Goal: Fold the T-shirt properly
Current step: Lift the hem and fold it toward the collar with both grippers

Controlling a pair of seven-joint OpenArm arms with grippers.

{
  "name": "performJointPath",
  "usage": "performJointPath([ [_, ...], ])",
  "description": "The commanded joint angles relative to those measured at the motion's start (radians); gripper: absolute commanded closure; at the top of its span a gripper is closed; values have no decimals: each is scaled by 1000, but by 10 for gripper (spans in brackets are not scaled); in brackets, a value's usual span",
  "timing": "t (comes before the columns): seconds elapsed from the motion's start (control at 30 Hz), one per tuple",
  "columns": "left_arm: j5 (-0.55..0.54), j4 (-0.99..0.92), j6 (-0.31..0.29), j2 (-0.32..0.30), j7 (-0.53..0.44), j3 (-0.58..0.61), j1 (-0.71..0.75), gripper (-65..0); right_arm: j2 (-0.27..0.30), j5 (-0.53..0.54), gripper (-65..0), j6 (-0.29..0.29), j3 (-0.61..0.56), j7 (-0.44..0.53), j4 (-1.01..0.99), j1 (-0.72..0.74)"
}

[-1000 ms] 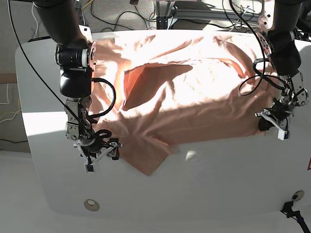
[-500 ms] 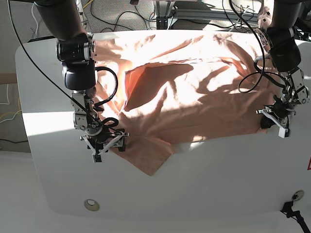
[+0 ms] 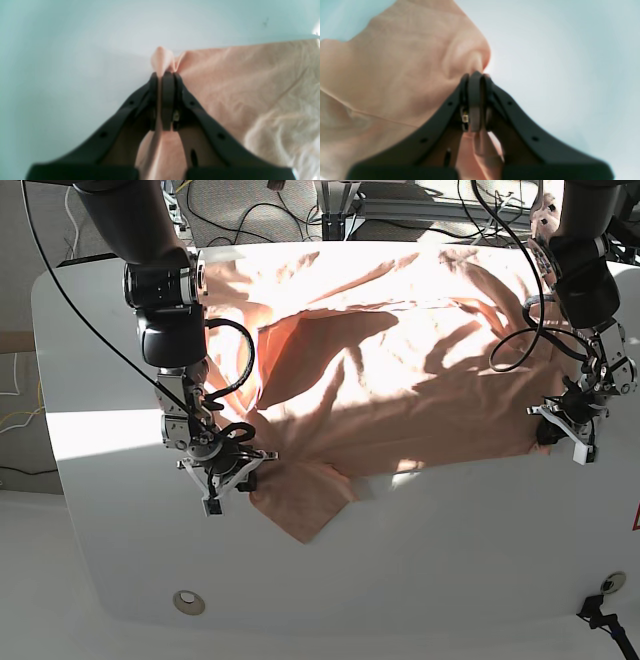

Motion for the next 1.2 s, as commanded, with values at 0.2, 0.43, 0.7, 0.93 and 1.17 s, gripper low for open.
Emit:
performJointPath([
  [0.2, -3, 81, 2, 21, -125, -2, -18, 0, 3, -6, 0, 8, -2, -64, 172, 6],
  [0.43, -5, 87, 2, 25, -201, -4, -18, 0, 31, -6, 0, 6, 1, -277, 527, -86],
  [0.7, -7, 239, 2, 27, -197, -42, 57, 0, 74, -6, 0, 6, 4, -495, 981, -307],
  [0.93, -7, 443, 2, 27, -195, -37, 200, 0, 112, -6, 0, 6, 6, -516, 1145, -479],
  [1.17, -7, 577, 2, 27, -195, -42, 353, 0, 117, -5, 0, 6, 61, -518, 1266, -624],
])
